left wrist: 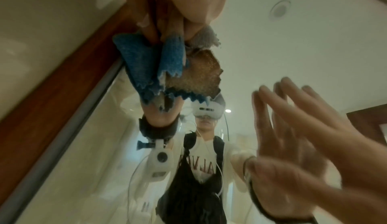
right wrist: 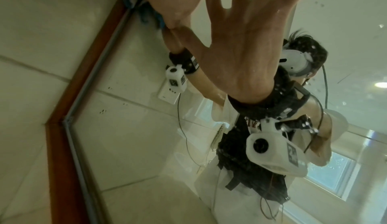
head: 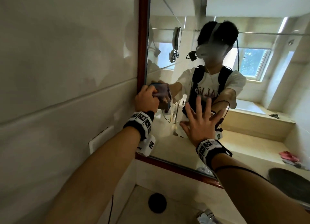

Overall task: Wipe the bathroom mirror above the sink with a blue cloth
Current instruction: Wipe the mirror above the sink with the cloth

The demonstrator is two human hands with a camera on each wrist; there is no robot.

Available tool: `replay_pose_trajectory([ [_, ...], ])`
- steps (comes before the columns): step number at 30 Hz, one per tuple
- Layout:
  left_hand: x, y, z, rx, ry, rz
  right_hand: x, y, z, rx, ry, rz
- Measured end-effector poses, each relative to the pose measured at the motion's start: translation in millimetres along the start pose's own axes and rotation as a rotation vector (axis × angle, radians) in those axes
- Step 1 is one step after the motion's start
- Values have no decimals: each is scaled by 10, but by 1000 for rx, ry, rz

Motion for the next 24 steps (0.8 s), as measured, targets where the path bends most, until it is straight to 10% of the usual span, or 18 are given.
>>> replay_pose_trajectory([
  [15, 1202, 1038, -597, 33, 130, 81, 1119, 49, -966, 84, 165, -15],
  [24, 935, 873, -397, -29, 194, 150, 1139, 50, -757, 103, 169, 27],
])
Point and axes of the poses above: each hand's wrist, its own x-axis towards the middle knuckle, its own z-axis out of the palm, y = z × x, the point moved 10 cm from there along x, towards the middle knuckle, and after that the axes turned 2 degrees about y, right-handed, at the moved point
